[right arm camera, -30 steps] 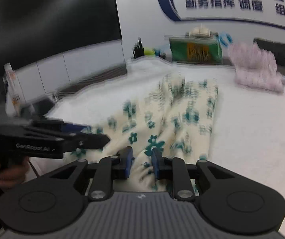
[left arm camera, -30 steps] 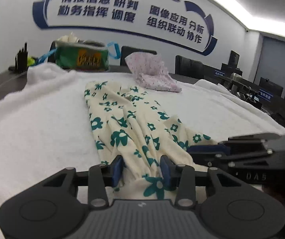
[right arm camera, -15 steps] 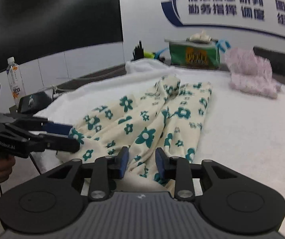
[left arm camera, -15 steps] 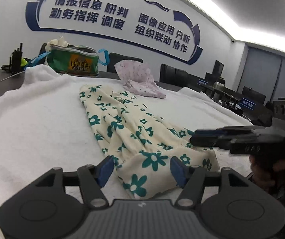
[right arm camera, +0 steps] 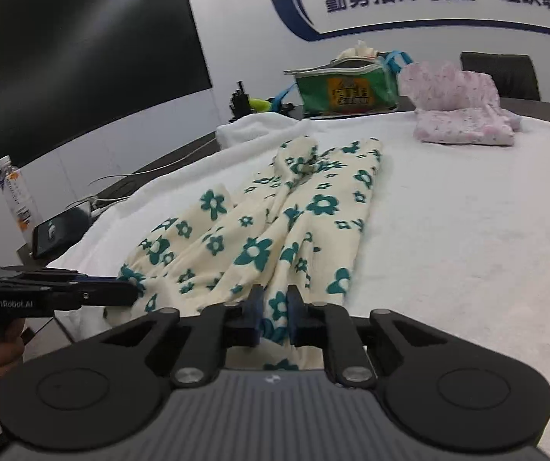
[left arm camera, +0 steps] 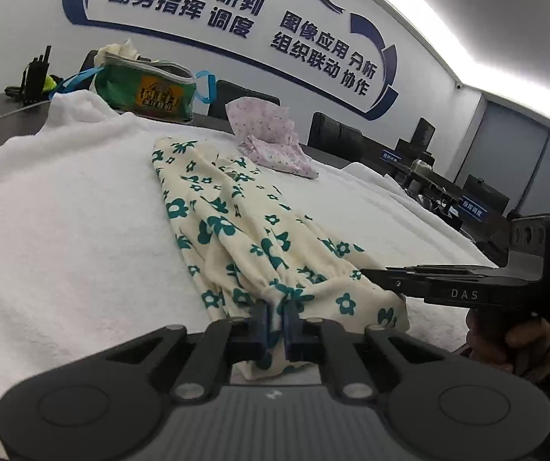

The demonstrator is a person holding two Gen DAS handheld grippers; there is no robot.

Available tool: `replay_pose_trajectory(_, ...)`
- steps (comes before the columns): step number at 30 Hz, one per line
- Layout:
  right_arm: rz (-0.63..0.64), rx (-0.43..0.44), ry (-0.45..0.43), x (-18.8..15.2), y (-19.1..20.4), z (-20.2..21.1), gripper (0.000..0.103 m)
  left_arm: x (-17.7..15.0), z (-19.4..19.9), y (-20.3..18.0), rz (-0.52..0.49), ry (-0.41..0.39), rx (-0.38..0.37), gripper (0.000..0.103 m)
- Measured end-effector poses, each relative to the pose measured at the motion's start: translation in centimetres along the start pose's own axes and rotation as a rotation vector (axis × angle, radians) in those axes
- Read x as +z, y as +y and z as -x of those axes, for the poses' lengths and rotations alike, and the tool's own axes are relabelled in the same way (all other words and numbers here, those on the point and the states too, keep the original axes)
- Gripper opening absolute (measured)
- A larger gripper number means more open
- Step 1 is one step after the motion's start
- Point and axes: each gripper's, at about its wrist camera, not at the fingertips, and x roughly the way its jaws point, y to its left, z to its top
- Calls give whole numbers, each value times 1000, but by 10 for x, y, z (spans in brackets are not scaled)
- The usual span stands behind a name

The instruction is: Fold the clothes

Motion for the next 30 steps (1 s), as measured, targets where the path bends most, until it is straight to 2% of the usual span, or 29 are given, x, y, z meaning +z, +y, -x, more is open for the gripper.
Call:
replay_pose_trajectory(2,7,2,0,1,0,-1,13,4,1,6,38,-12,-5,37)
replay_pose_trajectory(3,6,2,-3,2,-1,0,14,8,1,7,52,-27,2,56)
replay_pose_trajectory(4,6,0,-13,4,-2,1,14,11,2,9,67,-42,9,59)
replay_pose_trajectory(6,1,-2,-31,7,-3,3,14,18,-3,10,98,-44,21,57)
replay_pose_trajectory(8,-12,-3,-41,10,-6,2,14,22,-14,8,113,-14,49,39)
replay_pose_trajectory(9,-20,-7,-40,11,-7,0,14,22,-19,6,110,7,63,25)
replay_pose_trajectory(11,-26,-4,-27,11,-7,-8,13,19,-22,3,95,30,71,18)
replay_pose_trajectory(13,-33,-2,23,8,-5,-18,6,16,-21,1,82,44,75,13)
replay_pose_trajectory(16,-18,-3,47,4,-2,-22,6,13,-17,2,61,36,73,15)
replay_pose_trajectory(18,-17,-3,41,7,-2,-21,6,14,-10,0,27,8,80,22)
replay_pose_trajectory(20,13,-5,14,11,-3,-13,8,13,4,-5,-52,-28,74,34)
replay_pose_trajectory(21,41,-4,-7,13,-2,-5,11,9,13,-7,-110,-45,50,45)
replay_pose_trajectory(22,85,4,-30,14,-2,7,19,5,22,-9,-168,-64,19,57)
replay_pose_trajectory(23,130,12,-53,14,-2,20,24,0,30,-11,-220,-81,-14,61)
replay_pose_trajectory(24,175,40,-61,9,-2,29,37,-5,35,-13,-267,-88,-44,66)
replay_pose_trajectory(25,220,71,-67,4,-3,39,45,-10,36,-16,-308,-82,-61,67)
replay_pose_trajectory(27,309,131,-78,-6,-3,58,48,-16,32,-22,-367,-50,-66,66)
replay_pose_trajectory(29,356,157,-41,-18,0,60,48,-18,23,-25,-386,-12,-49,63)
replay_pose_trajectory(30,380,156,-19,-24,2,56,48,-18,18,-26,-393,7,-42,49)
